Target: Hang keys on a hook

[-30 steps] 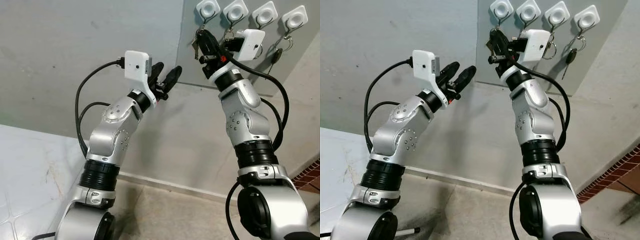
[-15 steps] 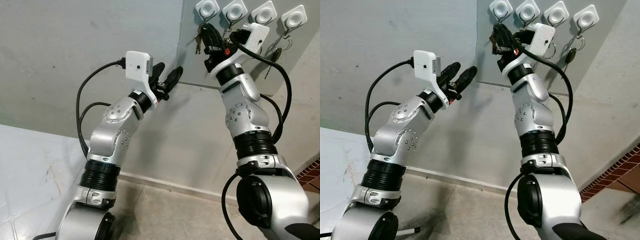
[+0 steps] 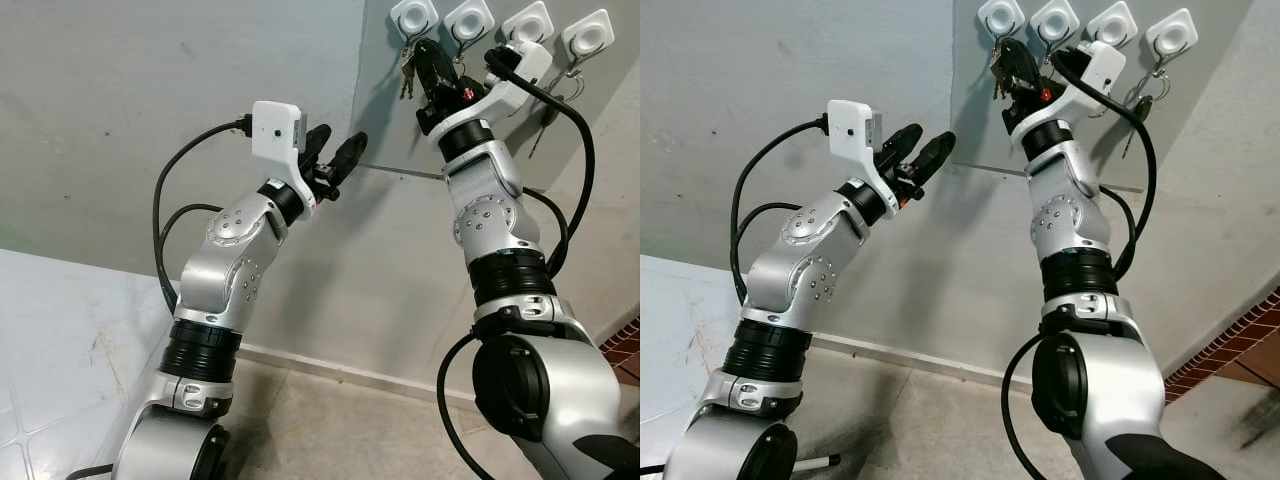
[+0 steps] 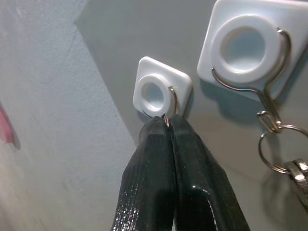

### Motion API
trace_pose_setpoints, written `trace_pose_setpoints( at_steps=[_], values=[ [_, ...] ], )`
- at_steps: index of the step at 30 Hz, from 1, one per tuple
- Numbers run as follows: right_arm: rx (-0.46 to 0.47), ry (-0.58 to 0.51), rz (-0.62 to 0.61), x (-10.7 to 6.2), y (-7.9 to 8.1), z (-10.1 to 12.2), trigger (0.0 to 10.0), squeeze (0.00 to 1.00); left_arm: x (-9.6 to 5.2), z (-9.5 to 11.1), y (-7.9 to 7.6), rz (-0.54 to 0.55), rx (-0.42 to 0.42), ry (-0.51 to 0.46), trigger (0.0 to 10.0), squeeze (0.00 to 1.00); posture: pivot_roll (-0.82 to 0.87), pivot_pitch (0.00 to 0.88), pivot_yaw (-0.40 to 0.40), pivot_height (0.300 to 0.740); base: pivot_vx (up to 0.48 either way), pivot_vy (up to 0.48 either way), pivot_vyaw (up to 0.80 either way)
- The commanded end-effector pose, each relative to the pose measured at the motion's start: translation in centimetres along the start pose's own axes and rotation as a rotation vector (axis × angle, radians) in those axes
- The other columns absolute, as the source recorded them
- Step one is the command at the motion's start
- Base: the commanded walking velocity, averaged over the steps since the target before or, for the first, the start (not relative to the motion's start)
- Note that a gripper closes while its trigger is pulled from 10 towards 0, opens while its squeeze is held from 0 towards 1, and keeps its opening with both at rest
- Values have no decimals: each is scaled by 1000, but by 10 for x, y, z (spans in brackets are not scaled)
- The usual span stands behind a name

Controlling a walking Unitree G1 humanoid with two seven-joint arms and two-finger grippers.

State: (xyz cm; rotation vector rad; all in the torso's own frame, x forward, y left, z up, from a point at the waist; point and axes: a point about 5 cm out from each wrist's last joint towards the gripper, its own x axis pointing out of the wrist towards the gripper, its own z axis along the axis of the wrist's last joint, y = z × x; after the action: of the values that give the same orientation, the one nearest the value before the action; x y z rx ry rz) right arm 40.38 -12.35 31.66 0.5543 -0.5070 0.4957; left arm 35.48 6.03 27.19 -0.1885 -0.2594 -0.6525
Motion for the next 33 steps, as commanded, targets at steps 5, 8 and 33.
trace_pose_setpoints(
  at_steps=[5,8,33],
  values=[
    [8,-15,56,7,9,5,10000,0,1,10,-5,-23,15,-27,10000,0,19,121,-10,740,0,0,0],
    [19,-17,63,8,10,5,10000,0,1,10,-4,-20,10,-27,10000,0,19,122,-11,740,0,0,0],
    [-23,-25,77,9,9,7,10000,0,0,11,-4,-18,3,-32,10000,0,24,128,-13,740,0,0,0]
  ],
)
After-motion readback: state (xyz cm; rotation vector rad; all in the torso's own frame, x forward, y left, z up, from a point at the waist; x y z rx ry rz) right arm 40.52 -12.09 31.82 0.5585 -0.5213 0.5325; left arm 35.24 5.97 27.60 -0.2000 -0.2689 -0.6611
